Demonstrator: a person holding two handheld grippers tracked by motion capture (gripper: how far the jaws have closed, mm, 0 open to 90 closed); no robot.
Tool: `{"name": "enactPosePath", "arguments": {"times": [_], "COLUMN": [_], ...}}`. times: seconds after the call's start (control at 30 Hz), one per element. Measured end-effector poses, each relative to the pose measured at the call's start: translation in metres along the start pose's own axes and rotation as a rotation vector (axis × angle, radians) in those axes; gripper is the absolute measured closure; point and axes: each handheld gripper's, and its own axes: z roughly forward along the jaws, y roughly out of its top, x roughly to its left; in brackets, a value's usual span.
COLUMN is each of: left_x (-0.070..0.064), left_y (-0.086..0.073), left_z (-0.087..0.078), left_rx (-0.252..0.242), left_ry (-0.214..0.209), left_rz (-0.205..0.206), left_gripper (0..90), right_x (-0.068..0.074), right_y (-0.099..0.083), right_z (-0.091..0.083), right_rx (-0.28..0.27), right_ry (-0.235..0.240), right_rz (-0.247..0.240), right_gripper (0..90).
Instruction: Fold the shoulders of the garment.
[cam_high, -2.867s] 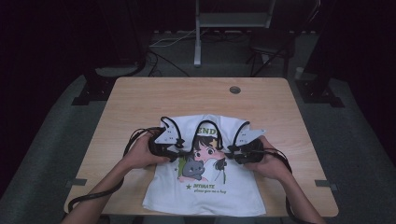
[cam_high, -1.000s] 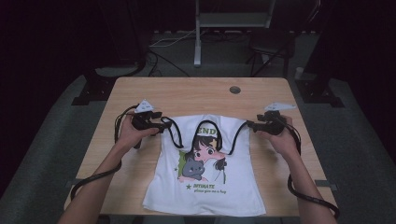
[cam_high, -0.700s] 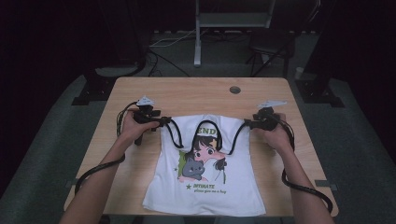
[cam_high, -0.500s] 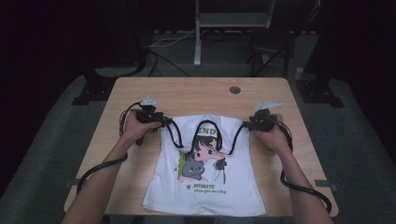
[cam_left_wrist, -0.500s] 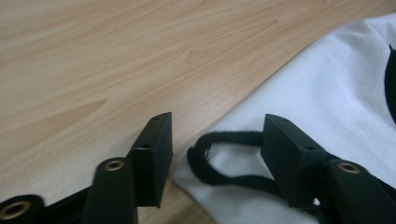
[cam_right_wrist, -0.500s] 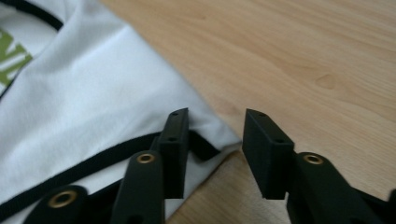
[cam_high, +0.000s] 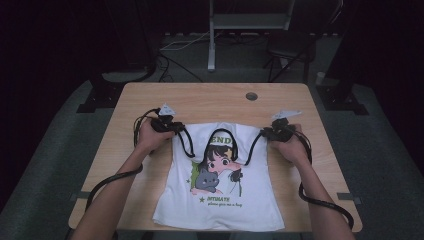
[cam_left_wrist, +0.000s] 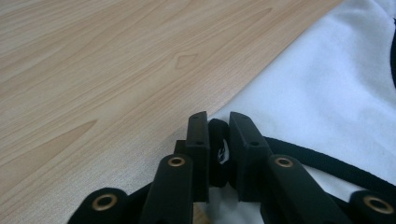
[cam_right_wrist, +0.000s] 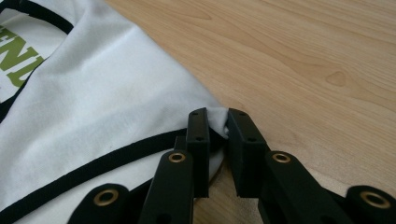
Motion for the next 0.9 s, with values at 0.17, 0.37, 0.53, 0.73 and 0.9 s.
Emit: {"name": "enactPosePath", "arguments": {"times": [0.17, 0.37, 0.53, 0.73, 0.9], "left_x": [0.003, 0.006, 0.010, 0.011, 0.012], "left_y": [0.000, 0.001, 0.004, 0.014, 0.011], "left_z": [0.000, -0.001, 0.001, 0.003, -0.006], "left_rx": [-0.001, -0.007, -0.022, -0.042, -0.026], "left_ry": [0.036, 0.065, 0.102, 0.107, 0.103], "left_rz": [-0.011, -0.022, -0.021, -0.033, -0.053], "left_gripper": [81.8, 81.8, 81.7, 76.9, 52.9], "right_x": [0.000, -0.001, -0.001, -0.003, -0.002], "right_y": [0.002, 0.007, 0.014, 0.017, 0.016], "right_z": [0.004, 0.012, 0.018, 0.022, 0.010], "right_rx": [-0.014, -0.039, -0.058, -0.043, -0.053], "right_ry": [-0.021, -0.065, -0.100, -0.117, -0.102], "right_rz": [0.005, 0.007, 0.000, 0.014, 0.010], "right_gripper": [80.7, 80.7, 80.7, 76.4, 62.1]}}
